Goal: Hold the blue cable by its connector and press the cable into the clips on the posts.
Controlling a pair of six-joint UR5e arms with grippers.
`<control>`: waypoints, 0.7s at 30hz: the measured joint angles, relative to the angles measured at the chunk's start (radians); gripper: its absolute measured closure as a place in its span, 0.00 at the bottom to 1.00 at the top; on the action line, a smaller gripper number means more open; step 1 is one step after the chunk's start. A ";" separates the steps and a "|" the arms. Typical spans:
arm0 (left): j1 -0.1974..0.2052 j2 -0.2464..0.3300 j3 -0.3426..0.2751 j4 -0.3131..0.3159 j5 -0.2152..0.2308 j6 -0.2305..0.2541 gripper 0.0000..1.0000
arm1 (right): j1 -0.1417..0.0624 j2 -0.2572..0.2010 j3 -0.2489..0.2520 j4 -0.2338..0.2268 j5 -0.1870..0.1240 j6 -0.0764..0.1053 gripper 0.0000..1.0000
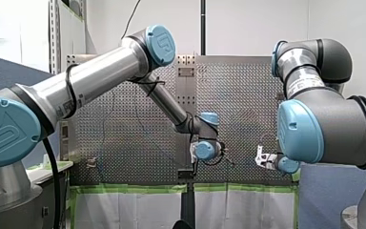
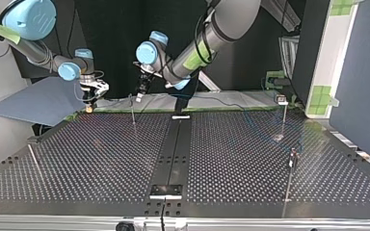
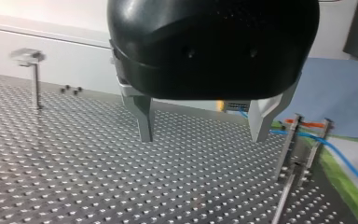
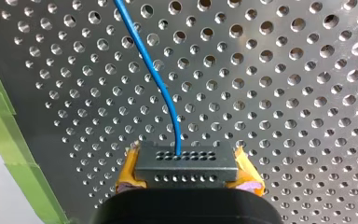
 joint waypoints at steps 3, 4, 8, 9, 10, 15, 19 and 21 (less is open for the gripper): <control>0.000 0.027 -0.027 -0.013 -0.001 -0.001 0.01 | 0.000 0.000 0.000 0.000 0.000 0.003 1.00; -0.001 0.038 -0.038 -0.022 -0.001 -0.002 0.01 | 0.001 0.000 0.000 0.000 0.000 0.004 1.00; 0.001 0.073 -0.073 -0.054 0.001 -0.005 0.01 | 0.002 0.000 0.000 0.000 0.000 0.007 1.00; 0.001 0.082 -0.082 -0.063 0.001 -0.005 0.01 | 0.002 0.000 0.000 0.000 0.000 0.007 1.00; 0.001 0.094 -0.094 -0.074 0.001 -0.005 0.01 | 0.003 0.000 0.000 0.000 0.000 0.007 1.00; -0.002 0.136 -0.136 -0.116 -0.004 -0.007 0.01 | 0.004 0.000 0.001 0.000 0.000 0.008 1.00; -0.004 0.171 -0.171 -0.151 -0.008 -0.007 0.01 | 0.005 0.000 0.001 0.000 0.000 0.008 1.00; -0.004 0.186 -0.186 -0.165 -0.008 -0.008 0.01 | 0.006 0.000 0.001 0.000 0.000 0.008 1.00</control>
